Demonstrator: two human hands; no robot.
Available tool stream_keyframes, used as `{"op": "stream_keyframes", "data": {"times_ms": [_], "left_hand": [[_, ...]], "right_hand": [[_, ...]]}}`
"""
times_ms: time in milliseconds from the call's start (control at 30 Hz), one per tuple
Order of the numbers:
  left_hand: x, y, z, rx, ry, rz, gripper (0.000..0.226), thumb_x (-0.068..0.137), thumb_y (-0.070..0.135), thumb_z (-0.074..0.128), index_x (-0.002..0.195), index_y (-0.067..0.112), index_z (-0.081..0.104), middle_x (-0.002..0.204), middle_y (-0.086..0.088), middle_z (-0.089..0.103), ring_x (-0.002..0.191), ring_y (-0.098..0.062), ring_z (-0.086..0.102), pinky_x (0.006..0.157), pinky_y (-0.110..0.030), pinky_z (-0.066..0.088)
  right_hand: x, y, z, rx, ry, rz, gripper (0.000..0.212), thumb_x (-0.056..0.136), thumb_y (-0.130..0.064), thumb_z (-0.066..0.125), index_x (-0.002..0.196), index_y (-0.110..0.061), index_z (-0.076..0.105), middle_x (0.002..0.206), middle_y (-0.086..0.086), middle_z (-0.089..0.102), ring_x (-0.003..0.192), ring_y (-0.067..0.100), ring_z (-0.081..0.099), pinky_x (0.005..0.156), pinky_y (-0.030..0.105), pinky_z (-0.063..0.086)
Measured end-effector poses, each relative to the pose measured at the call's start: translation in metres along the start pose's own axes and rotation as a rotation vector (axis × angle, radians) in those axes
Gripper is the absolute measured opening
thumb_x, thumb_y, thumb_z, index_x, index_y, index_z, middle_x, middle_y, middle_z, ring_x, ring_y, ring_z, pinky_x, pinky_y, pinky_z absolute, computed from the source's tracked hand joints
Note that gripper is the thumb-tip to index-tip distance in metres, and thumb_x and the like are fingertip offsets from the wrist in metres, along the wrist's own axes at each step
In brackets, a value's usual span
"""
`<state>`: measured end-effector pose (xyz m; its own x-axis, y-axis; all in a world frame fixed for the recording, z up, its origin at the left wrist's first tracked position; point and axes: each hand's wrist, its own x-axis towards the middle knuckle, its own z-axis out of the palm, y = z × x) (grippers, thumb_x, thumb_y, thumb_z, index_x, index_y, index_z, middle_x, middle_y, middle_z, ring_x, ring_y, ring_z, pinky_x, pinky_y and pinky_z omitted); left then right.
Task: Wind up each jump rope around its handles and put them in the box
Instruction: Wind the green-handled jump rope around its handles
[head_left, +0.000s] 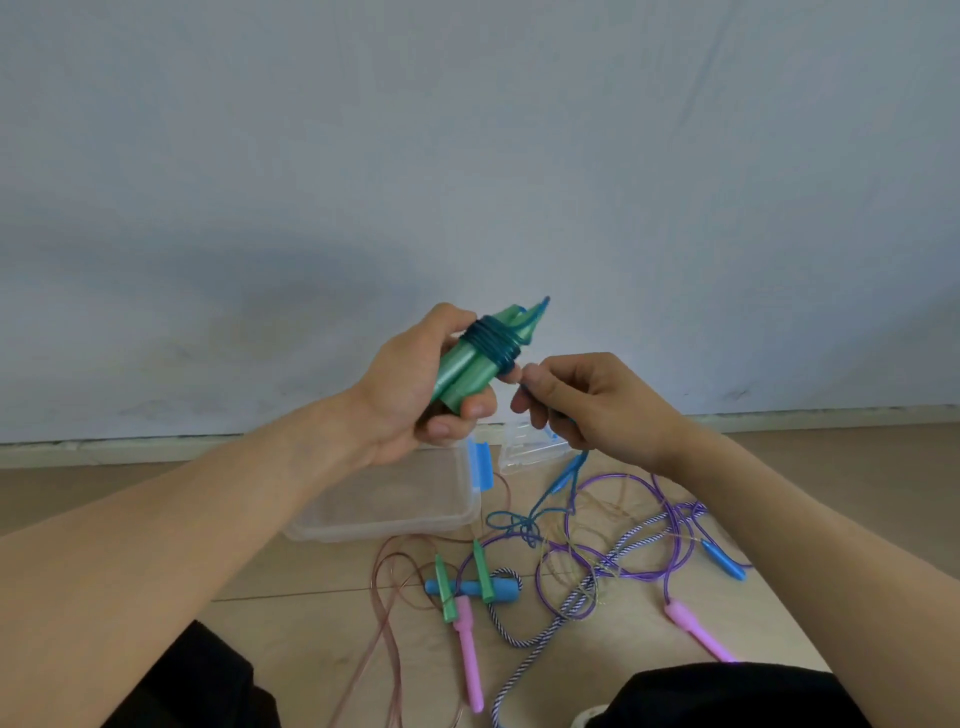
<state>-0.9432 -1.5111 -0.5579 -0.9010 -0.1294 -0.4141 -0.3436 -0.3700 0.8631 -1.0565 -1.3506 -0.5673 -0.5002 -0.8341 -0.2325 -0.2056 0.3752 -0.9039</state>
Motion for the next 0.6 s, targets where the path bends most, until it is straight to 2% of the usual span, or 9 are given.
{"op": "stream_keyframes", "data": {"times_ms": [100,233,367,433,500,600], "left_hand": [[0.002,0.001,-0.005,0.072,0.153,0.005,0.042,0.097,0.043,0.034,0.089,0.01,0.057,0.052,-0.01,0.046,0.038,-0.014,0.023,0.047,-0.026,0.01],[0.003,-0.001,-0.008,0.163,0.249,-0.072,0.033,0.098,0.042,0.036,0.091,0.015,0.054,0.056,-0.011,0.051,0.039,-0.016,0.026,0.044,-0.021,0.015],[0.002,0.001,-0.009,0.014,0.183,-0.052,0.037,0.098,0.04,0.033,0.1,0.011,0.056,0.055,-0.01,0.048,0.037,-0.015,0.026,0.042,-0.018,0.013],[0.001,0.004,-0.009,-0.037,0.143,-0.026,0.038,0.097,0.039,0.032,0.106,0.012,0.057,0.055,-0.009,0.046,0.037,-0.014,0.025,0.044,-0.021,0.011],[0.001,0.004,-0.009,-0.041,0.125,-0.017,0.043,0.098,0.039,0.031,0.105,0.007,0.059,0.055,-0.009,0.046,0.037,-0.015,0.025,0.044,-0.022,0.011],[0.0,0.002,-0.01,-0.033,0.059,-0.039,0.043,0.098,0.04,0.03,0.106,0.007,0.057,0.054,-0.01,0.045,0.037,-0.015,0.025,0.044,-0.023,0.01]], "right_hand": [[-0.001,0.0,0.005,-0.21,-0.021,-0.041,0.032,0.101,-0.034,0.05,0.088,-0.016,0.072,0.065,-0.003,0.061,0.051,0.009,0.044,0.052,0.019,0.037],[-0.004,-0.003,0.018,-0.336,-0.06,0.0,0.035,0.102,-0.033,0.046,0.082,-0.016,0.068,0.062,-0.001,0.058,0.046,0.002,0.043,0.051,0.015,0.037],[-0.004,-0.009,0.029,-0.291,-0.096,0.06,0.042,0.103,-0.026,0.041,0.07,-0.012,0.062,0.051,-0.003,0.049,0.041,0.004,0.038,0.047,0.015,0.033],[-0.004,-0.01,0.031,-0.249,-0.104,0.118,0.047,0.103,-0.027,0.038,0.068,-0.01,0.063,0.048,-0.001,0.051,0.04,0.007,0.041,0.048,0.018,0.036],[-0.003,-0.01,0.031,-0.189,-0.104,0.166,0.049,0.104,-0.033,0.037,0.074,-0.008,0.066,0.052,0.004,0.062,0.042,0.015,0.051,0.051,0.026,0.044],[-0.004,-0.009,0.033,-0.048,-0.07,0.111,0.033,0.1,-0.041,0.049,0.104,-0.012,0.065,0.078,0.011,0.073,0.058,0.026,0.068,0.062,0.039,0.056]]}}
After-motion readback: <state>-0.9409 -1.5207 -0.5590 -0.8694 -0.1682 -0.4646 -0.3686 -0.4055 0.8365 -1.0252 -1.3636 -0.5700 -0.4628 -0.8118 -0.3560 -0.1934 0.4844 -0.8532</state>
